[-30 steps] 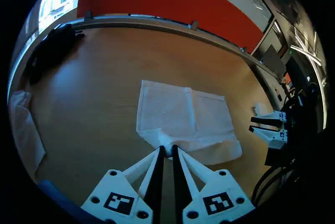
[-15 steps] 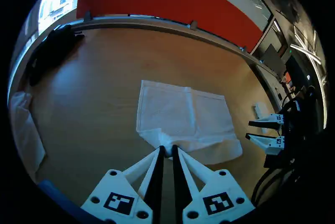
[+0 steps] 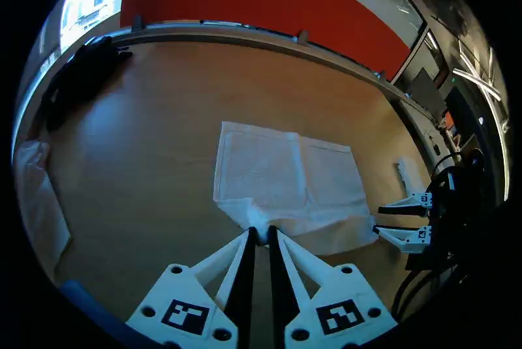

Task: Fold towel

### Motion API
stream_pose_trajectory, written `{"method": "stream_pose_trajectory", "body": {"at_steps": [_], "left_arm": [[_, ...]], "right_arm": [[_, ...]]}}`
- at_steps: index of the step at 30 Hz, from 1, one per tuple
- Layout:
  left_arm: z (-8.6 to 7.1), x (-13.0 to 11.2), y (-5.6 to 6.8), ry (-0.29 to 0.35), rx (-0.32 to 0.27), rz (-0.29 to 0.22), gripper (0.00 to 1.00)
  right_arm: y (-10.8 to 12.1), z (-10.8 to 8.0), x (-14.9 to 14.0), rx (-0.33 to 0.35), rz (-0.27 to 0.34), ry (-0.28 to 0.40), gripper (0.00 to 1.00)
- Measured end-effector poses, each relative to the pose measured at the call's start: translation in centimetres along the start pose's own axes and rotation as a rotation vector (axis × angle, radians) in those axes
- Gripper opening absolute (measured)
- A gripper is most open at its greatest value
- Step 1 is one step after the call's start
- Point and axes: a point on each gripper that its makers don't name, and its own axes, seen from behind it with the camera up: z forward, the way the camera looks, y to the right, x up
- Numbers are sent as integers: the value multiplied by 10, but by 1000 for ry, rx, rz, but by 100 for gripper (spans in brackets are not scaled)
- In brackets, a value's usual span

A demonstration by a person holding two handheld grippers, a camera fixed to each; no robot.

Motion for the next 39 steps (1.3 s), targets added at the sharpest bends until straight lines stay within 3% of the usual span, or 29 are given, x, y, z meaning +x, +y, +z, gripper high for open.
{"method": "stream_pose_trajectory", "body": {"at_steps": [13,27,39], "left_arm": [[0,-2,0,-3,1,1,14],[0,-4,-1,-7,3,4,14],[0,-6,-1,-9,5,0,14]], "right_arm": [[-6,6,-2,20,17,-15,47],[-10,6,3,41,62,-12,18],[-12,0,9,44,64,2,16]]}}
